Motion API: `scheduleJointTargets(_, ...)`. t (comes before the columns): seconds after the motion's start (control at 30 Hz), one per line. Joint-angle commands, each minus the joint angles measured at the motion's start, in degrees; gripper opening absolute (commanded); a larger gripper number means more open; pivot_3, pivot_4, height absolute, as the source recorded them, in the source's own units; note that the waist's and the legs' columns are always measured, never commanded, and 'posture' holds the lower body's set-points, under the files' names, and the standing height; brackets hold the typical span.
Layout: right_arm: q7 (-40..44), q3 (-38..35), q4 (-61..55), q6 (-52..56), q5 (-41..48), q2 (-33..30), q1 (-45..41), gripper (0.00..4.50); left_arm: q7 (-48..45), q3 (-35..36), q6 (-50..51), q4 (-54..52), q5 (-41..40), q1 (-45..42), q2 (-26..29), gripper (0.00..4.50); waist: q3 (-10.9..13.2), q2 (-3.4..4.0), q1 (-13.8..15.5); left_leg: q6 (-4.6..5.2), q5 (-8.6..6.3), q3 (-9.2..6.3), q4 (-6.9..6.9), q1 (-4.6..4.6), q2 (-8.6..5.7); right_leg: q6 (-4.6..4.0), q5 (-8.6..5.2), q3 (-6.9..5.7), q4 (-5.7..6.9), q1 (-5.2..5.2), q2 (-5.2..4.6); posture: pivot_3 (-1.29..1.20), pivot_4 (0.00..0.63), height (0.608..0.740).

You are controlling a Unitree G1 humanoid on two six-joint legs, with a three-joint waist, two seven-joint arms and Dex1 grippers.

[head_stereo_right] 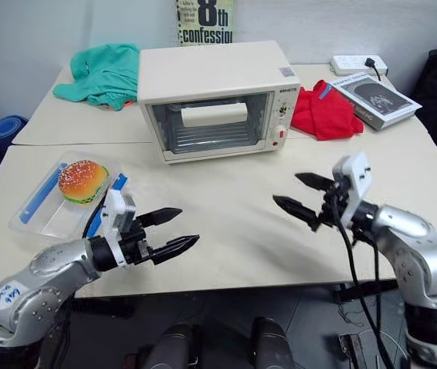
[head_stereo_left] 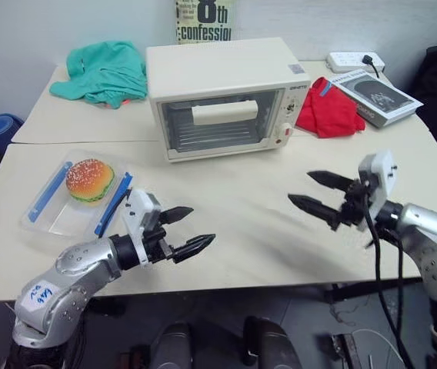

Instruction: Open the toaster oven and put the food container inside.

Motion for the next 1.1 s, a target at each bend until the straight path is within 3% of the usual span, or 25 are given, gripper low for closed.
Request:
scheduleJointTargets(0.03,-0.87,1.73,2.55,-0.39,-0.31,1.32,-4.81,4.44,-1.15,5.07,2.11,-1.13,-9.04,-4.15,1.61,4.50,0.00,0.00,0.05,0.00,0.00,-0.01,0.00,0.01,0.00,0.00,0.00,0.00,0.01,0.01,0.00,0.00,0.150,0.740)
scheduleJointTargets(0.27,-0.86,10.17,20.84,-7.66,-10.37,7.09,-21.52,4.44,-1.65,12.62,4.75,4.05,-20.05,-15.07,8.87,4.50,0.00,-0.01,-0.48,-0.18,0.15,0.01,-0.01,-0.02,-0.03,0.02,0.01,0.01,0.03,-0.01,0.01,0.00,0.150,0.740)
scheduleJointTargets(0.4,0.95,12.83,34.93,-13.75,-15.52,10.46,-30.74,4.44,-4.21,11.75,3.46,7.43,-16.16,-18.85,13.59,4.50,0.00,-0.01,-1.13,-0.26,0.19,0.02,-0.06,-0.04,-0.03,0.03,0.01,-0.01,0.16,-0.01,0.03,0.00,0.150,0.740)
scheduleJointTargets(0.57,3.54,13.45,44.58,-18.65,-18.76,13.16,-38.11,4.44,-4.40,10.80,1.97,9.01,-13.72,-21.42,14.61,4.50,0.01,-0.01,-1.57,-0.25,0.18,0.07,-0.09,-0.12,-0.06,0.08,0.04,0.01,0.05,-0.02,0.02,0.00,0.150,0.740)
scheduleJointTargets(0.87,8.67,15.53,35.02,-16.37,-18.29,14.68,-38.64,4.44,-3.16,9.09,0.01,7.55,-8.57,-18.80,13.84,4.50,0.01,0.00,-1.70,-0.31,0.16,0.11,-0.16,-0.14,-0.03,0.08,0.04,0.02,0.06,-0.11,0.02,0.00,0.150,0.740)
scheduleJointTargets(1.1,9.66,16.78,22.23,-9.47,-16.55,15.22,-35.13,4.44,0.38,8.98,0.05,12.21,-7.90,-26.42,11.88,4.50,0.01,0.00,-2.27,-0.36,0.19,0.17,-0.15,-0.15,0.04,0.08,0.04,0.01,0.09,-0.17,0.05,0.00,0.150,0.740)
